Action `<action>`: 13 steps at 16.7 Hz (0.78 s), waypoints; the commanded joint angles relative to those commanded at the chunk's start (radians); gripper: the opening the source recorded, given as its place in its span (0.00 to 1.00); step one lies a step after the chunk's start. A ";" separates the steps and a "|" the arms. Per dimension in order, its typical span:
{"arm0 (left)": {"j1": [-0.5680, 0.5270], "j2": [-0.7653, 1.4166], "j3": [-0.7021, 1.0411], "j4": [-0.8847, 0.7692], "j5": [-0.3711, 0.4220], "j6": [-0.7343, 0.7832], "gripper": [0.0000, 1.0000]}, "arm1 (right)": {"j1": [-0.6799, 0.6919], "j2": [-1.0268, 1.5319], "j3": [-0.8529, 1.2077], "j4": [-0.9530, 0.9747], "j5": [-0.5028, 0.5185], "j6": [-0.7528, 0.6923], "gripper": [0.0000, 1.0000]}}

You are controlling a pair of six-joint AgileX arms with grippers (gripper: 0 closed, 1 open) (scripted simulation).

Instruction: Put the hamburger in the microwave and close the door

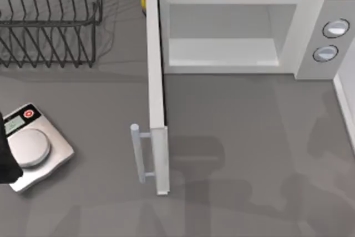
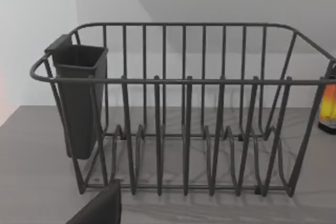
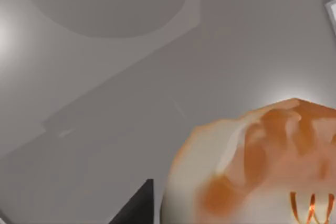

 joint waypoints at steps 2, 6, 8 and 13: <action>0.000 0.000 0.000 0.000 0.000 0.000 1.00 | 0.036 0.059 0.028 0.090 0.037 0.065 0.00; 0.000 0.000 0.000 0.000 0.000 0.000 1.00 | 0.134 0.233 0.088 0.372 0.141 0.267 0.00; 0.000 0.000 0.000 0.000 0.000 0.000 1.00 | 0.191 0.335 0.113 0.551 0.202 0.394 0.00; 0.000 0.000 0.000 0.000 0.000 0.000 1.00 | 0.344 0.586 0.162 1.055 0.358 0.742 0.00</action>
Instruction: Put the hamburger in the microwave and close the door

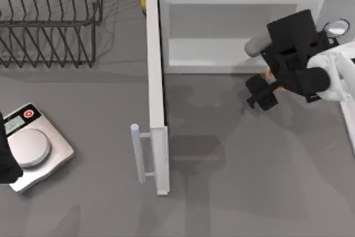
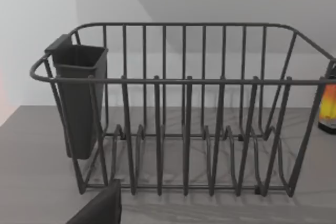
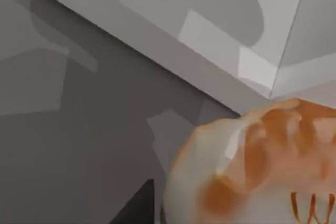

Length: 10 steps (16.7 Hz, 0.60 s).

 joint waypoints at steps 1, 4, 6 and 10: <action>0.000 0.000 0.000 0.000 0.000 0.000 1.00 | 0.030 0.045 0.007 0.100 0.031 0.070 0.00; 0.000 0.000 0.000 0.000 0.000 0.000 1.00 | 0.110 0.164 0.024 0.373 0.119 0.268 0.00; 0.000 0.000 0.000 0.000 0.000 0.000 1.00 | 0.152 0.221 0.033 0.512 0.170 0.380 0.00; 0.000 0.000 0.000 0.000 0.000 0.000 1.00 | 0.204 0.276 0.055 0.664 0.236 0.517 0.00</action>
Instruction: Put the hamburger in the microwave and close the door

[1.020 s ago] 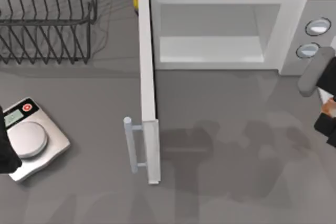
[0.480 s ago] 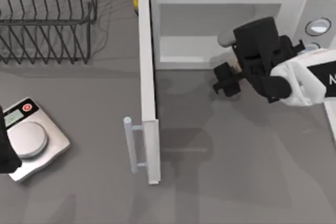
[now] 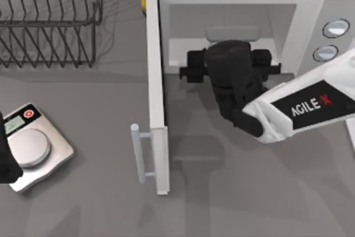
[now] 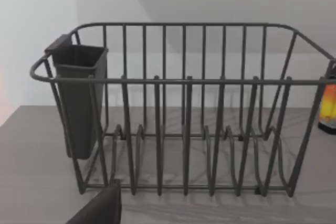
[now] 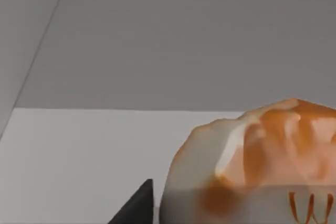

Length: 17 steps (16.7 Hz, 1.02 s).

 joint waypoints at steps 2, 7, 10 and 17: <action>0.000 0.000 0.000 0.000 0.000 0.000 1.00 | 0.005 0.003 0.003 0.013 0.006 0.012 0.00; 0.000 0.000 0.000 0.000 0.000 0.000 1.00 | -0.001 0.001 0.002 0.009 0.003 0.012 0.00; 0.000 0.000 0.000 0.000 0.000 0.000 1.00 | -0.017 0.045 0.070 -0.014 -0.008 0.006 0.00; 0.000 0.000 0.000 0.000 0.000 0.000 1.00 | -0.099 0.266 0.467 -0.148 -0.077 -0.035 0.00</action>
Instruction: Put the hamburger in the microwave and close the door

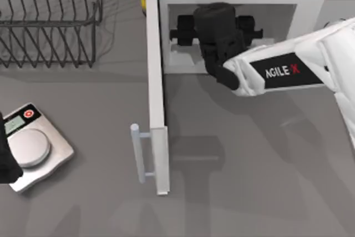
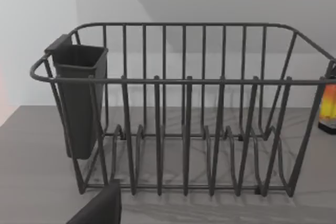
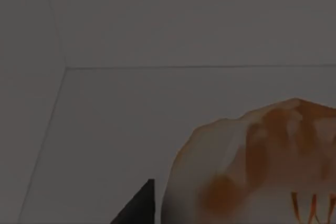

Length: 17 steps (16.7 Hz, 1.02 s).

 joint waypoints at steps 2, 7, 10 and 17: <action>0.000 0.000 0.000 0.000 0.000 0.000 1.00 | -0.025 0.062 0.120 -0.046 -0.027 -0.015 0.00; 0.000 0.000 0.000 0.000 0.000 0.000 1.00 | -0.069 0.170 0.298 -0.119 -0.068 -0.037 0.00; 0.000 0.000 0.000 0.000 0.000 0.000 1.00 | -0.070 0.175 0.302 -0.123 -0.069 -0.038 0.00; 0.000 0.000 0.000 0.000 0.000 0.000 1.00 | -0.070 0.175 0.302 -0.123 -0.069 -0.038 0.45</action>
